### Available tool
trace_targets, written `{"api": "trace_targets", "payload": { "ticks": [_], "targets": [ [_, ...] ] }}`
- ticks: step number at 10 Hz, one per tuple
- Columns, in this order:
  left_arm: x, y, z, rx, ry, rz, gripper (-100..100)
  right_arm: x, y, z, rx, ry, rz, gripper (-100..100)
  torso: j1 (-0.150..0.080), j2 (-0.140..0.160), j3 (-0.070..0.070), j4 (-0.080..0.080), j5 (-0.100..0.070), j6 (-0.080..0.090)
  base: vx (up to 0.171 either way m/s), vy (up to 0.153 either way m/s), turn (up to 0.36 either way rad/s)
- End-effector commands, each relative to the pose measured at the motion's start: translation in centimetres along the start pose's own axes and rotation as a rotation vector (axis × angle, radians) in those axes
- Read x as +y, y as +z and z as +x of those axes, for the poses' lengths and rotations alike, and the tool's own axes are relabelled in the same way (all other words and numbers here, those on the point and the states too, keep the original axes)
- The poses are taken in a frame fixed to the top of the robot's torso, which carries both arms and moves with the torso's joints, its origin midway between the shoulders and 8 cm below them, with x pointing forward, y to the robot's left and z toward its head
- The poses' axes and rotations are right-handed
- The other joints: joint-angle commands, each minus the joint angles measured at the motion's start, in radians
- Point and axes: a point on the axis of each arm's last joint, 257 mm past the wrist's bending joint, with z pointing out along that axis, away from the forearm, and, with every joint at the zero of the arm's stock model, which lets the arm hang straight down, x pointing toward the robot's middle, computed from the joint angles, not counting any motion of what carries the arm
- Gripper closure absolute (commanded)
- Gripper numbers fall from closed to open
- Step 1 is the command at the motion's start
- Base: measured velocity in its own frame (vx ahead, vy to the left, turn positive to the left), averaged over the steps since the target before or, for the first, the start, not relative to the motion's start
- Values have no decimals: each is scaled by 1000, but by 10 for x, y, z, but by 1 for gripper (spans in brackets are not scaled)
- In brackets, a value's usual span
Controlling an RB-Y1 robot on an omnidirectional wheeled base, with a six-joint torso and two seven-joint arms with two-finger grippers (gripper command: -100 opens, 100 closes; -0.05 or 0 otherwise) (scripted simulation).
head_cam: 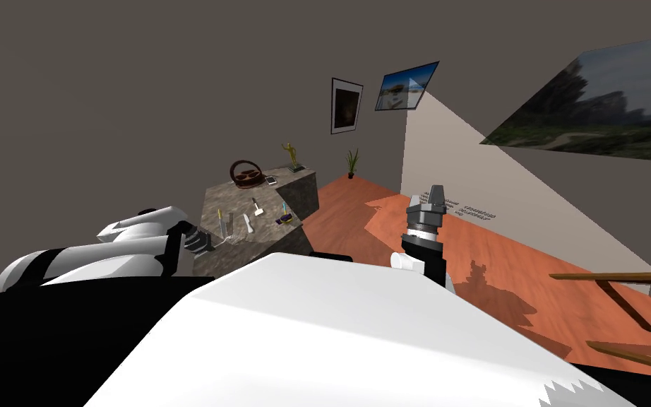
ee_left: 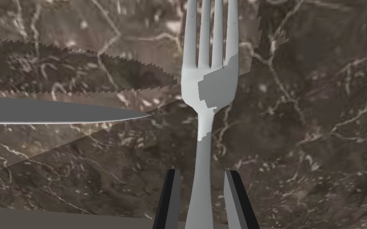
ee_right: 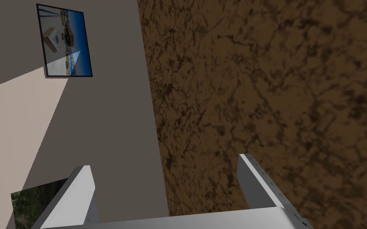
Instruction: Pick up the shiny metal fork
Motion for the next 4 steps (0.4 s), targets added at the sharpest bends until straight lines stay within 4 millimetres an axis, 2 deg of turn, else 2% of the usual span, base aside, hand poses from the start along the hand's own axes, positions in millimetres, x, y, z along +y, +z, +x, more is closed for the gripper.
{"api": "trace_targets", "payload": {
  "ticks": [1, 2, 3, 4],
  "targets": [
    [-12, -7, 0, -7, 21, 32, 100, 0, 0, 0, 0, 0, 0, 0, 0, 0, 0, 0, 0, 0, 0, 0, 0],
    [-3, -1, 1, 4, 0, 5, 100, 0, 0, 0, 0, 0, 0, 0, 0, -1, 0, 0, 0, 0, -3, 3, -11],
    [-7, -3, 1, 0, 7, 15, 100, 0, 0, 0, 0, 0, 0, 0, 0, 0, 0, 0, 0, 0, 0, 0, 0],
    [-6, -3, 1, 1, 6, 14, 0, 0, 0, 0, 0, 0, 0, 0, 0, 0, 0, 0, 0, 0, 0, 0, 0]
  ]
}}
